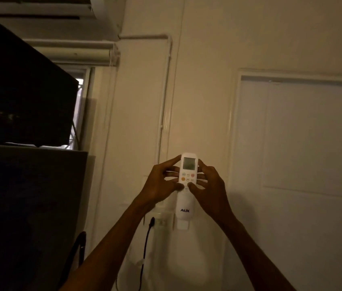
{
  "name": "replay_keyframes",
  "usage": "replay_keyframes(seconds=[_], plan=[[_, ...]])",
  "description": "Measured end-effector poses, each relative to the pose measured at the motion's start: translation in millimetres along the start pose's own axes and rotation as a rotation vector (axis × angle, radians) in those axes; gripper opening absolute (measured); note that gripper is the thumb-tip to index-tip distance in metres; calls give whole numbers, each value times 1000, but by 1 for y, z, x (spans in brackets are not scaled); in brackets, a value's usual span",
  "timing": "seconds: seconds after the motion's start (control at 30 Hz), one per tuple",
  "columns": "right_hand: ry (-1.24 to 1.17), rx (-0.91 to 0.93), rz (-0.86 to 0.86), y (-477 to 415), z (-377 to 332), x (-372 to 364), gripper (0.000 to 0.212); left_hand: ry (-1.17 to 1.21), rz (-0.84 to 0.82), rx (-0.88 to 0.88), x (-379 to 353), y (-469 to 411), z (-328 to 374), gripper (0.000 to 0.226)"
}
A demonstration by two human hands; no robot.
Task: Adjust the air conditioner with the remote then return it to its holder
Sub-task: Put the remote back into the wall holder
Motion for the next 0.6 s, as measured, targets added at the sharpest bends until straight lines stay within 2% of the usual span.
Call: replay_keyframes(seconds=[0.37,0.6], plan=[[38,-18,37,-49,144,-87,53,58,26,13,-19,-92,-150,79],[52,-14,60,-45,192,-116,56,97,23,33,-33,-113,-224,81]])
Point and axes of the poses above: each hand's wrist, its own y-axis away from the middle knuckle, its own x-axis out of the back of the hand, z = x × y, the point moved 6 cm from there along -y, towards the middle knuckle, and after that the axes turned 10 degrees about y, right-handed, at the moved point
